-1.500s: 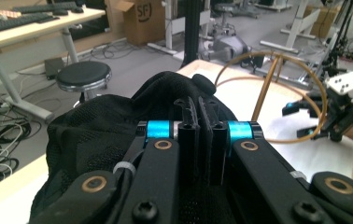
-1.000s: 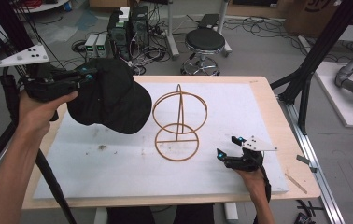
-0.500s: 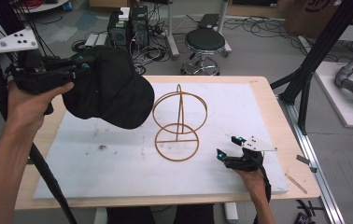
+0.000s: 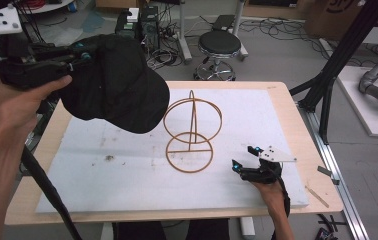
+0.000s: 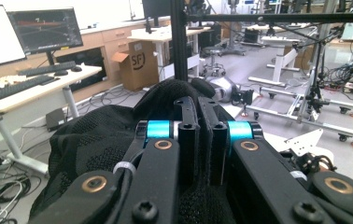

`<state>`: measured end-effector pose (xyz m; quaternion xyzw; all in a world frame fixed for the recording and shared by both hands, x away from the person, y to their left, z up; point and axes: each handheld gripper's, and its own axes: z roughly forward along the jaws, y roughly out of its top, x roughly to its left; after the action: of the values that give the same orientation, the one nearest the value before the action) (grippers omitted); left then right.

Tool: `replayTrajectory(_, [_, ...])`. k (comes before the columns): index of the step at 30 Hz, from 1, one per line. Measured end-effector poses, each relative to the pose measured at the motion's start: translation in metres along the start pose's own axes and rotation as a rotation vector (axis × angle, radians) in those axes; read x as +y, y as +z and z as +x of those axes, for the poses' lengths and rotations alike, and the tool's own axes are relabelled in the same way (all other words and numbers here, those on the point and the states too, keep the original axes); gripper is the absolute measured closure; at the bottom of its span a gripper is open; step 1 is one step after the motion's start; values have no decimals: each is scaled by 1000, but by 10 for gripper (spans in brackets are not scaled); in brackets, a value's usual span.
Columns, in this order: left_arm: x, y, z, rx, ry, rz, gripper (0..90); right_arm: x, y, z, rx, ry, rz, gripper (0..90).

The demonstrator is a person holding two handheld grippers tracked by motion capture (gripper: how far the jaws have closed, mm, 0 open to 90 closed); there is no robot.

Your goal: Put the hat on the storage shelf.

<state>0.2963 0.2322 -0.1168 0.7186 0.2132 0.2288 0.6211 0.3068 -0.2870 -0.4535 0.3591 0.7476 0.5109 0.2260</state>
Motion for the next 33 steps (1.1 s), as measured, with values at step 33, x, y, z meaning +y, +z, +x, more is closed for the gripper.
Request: replayTrajectory(33, [15,109,-61,-229,-22,-67,868,0,-1,-2,12,11,-17,185])
